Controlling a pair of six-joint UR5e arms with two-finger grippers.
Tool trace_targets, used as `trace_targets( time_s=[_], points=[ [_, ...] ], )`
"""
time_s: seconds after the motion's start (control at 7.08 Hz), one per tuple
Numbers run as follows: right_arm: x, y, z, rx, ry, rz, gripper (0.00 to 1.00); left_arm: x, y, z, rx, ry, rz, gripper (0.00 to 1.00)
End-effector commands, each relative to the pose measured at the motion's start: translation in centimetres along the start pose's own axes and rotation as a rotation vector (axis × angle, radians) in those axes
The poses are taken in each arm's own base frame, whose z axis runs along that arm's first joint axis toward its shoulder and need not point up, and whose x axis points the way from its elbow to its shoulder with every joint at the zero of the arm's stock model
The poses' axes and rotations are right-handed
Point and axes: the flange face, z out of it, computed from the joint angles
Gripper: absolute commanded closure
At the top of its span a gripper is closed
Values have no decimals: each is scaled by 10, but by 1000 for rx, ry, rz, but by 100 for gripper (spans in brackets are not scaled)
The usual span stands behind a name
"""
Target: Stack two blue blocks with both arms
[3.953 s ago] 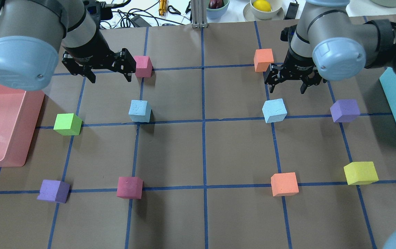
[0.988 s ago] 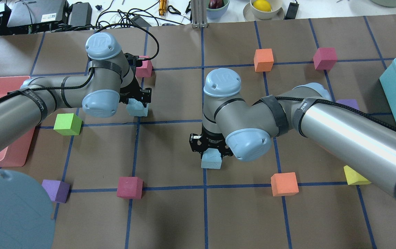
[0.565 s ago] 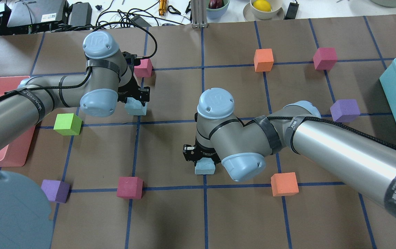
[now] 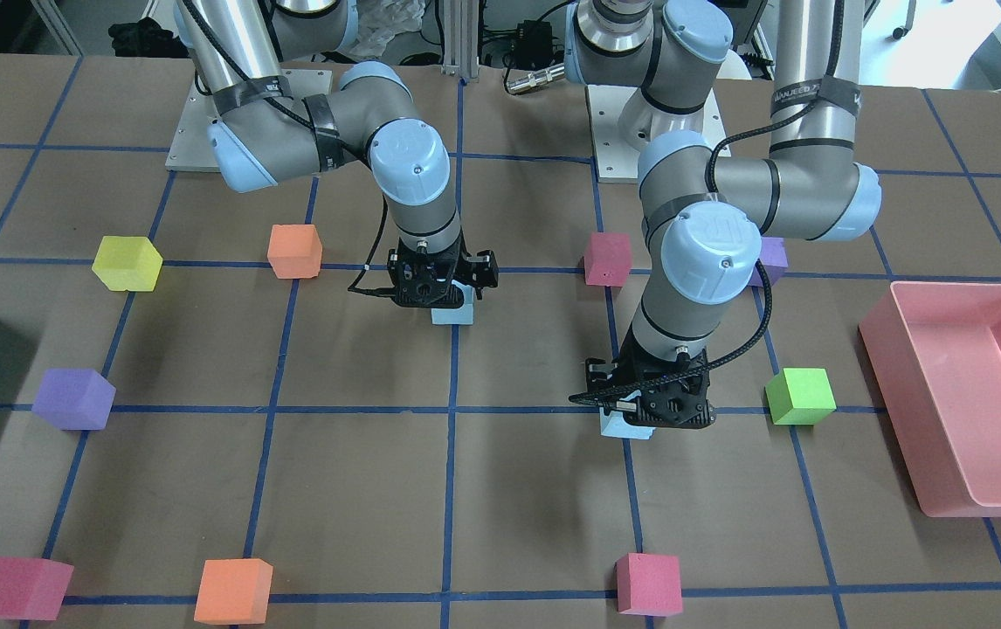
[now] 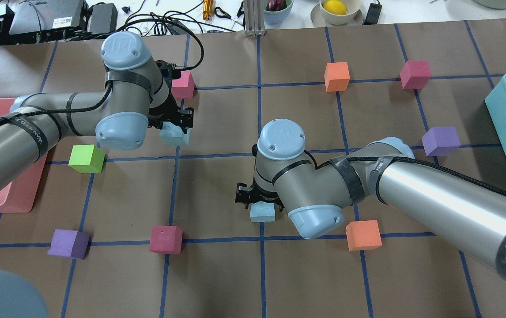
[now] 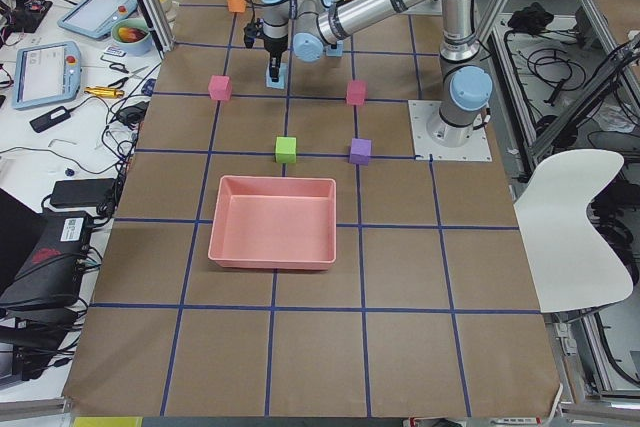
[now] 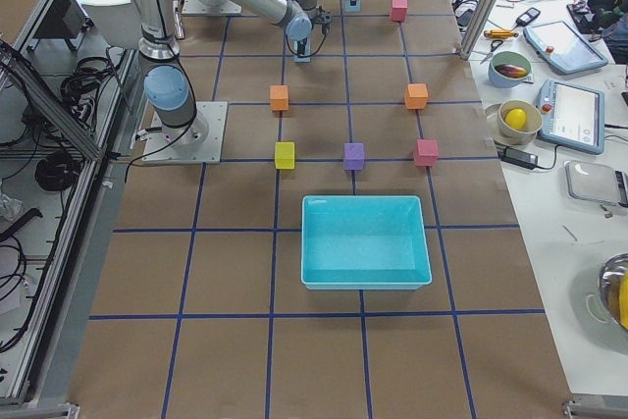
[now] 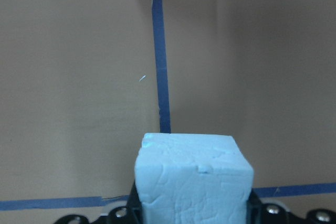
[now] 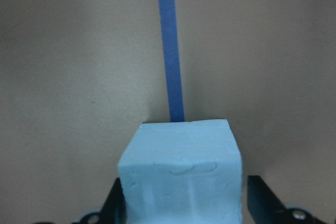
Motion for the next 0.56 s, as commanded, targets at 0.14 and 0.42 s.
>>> trace_targets(
  time_s=[0.14, 0.42],
  points=[
    [9, -25, -38, 26, -12, 43, 0, 9, 37, -57, -45, 32, -19, 100],
    [68, -76, -136, 18, -3, 110, 0, 47, 72, -46, -78, 38, -62, 100]
  ],
)
